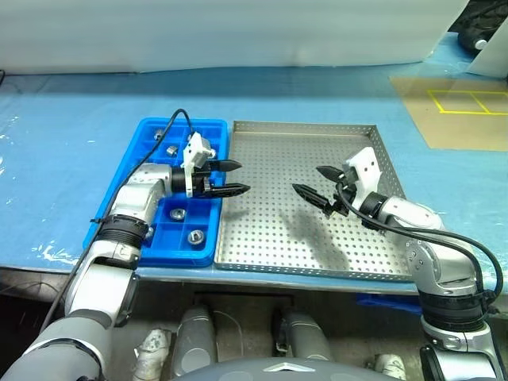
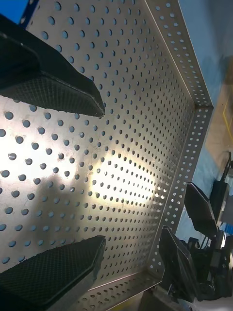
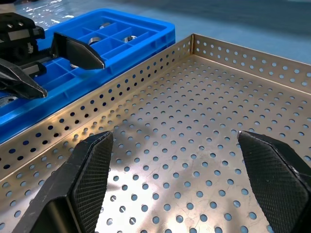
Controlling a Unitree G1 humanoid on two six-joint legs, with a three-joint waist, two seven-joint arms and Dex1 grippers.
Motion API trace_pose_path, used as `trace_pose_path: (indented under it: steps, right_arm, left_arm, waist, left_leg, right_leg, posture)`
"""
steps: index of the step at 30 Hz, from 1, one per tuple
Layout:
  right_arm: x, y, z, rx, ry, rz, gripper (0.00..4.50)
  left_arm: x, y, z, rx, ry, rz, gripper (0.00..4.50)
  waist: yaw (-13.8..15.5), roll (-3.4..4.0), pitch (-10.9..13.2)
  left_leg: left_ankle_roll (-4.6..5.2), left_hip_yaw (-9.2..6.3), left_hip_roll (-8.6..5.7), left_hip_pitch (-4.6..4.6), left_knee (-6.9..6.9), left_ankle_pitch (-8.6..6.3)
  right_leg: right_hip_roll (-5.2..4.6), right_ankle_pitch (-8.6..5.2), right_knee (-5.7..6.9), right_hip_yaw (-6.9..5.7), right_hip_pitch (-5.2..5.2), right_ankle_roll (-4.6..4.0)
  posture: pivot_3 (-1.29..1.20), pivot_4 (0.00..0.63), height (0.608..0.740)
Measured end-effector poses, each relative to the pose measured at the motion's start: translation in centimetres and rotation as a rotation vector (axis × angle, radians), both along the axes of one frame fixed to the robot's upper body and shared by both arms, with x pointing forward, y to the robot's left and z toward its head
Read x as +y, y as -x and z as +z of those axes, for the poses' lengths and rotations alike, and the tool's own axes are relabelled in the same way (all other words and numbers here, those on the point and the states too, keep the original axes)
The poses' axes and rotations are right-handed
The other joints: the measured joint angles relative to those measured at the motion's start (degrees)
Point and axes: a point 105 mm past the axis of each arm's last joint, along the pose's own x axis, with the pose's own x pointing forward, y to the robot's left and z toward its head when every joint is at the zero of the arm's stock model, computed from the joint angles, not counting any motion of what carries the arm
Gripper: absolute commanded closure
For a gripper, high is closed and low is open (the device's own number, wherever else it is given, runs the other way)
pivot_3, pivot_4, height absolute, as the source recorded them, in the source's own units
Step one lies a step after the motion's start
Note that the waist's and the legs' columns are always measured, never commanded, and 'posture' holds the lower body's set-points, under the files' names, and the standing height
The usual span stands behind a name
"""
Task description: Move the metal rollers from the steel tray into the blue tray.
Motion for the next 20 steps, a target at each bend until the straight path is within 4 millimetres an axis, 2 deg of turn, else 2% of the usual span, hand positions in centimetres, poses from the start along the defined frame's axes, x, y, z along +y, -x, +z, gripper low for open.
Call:
trace_pose_path:
  steps: [6, 10, 16, 20]
  right_arm:
    - [-0.1, -1.5, -0.7, -0.007, 0.011, -0.028, 0.30]
    - [0.3, -2.0, -0.7, -0.019, 0.015, -0.019, 0.30]
    - [0.7, -2.8, 0.0, -0.057, 0.018, -0.013, 0.30]
    - [0.6, -2.9, -0.2, -0.049, 0.017, -0.014, 0.30]
  left_arm:
    - [1.7, -0.1, 0.9, -0.018, 0.027, 0.098, 0.37]
    - [2.5, 0.0, 0.4, -0.003, 0.023, 0.148, 0.37]
    - [2.5, 0.2, 0.6, -0.016, 0.022, 0.160, 0.37]
    - [2.5, 0.3, 0.4, -0.014, 0.021, 0.167, 0.37]
  waist:
    - [0.01, 0.01, 0.01]
    - [0.14, 0.02, 0.01]
    - [0.34, 0.02, 0.01]
    - [0.33, 0.02, 0.01]
  left_leg:
    - [0.00, 0.03, 0.01, 0.02, -0.01, 0.00]
    - [0.03, 0.03, -0.01, -0.01, -0.01, -0.02]
    - [0.03, 0.03, 0.00, -0.03, -0.01, -0.02]
    - [0.04, 0.03, 0.00, -0.04, -0.02, -0.03]
  right_leg:
    - [-0.03, 0.00, 0.01, -0.04, -0.01, -0.01]
    - [-0.07, -0.01, -0.02, -0.03, -0.01, -0.01]
    - [-0.08, -0.01, -0.02, -0.05, -0.01, -0.01]
    - [-0.08, -0.01, -0.04, -0.05, -0.02, -0.01]
  posture:
    - [-0.17, 0.150, 0.740]
    - [-0.15, 0.150, 0.740]
    - [-0.15, 0.150, 0.740]
    - [-0.15, 0.150, 0.740]
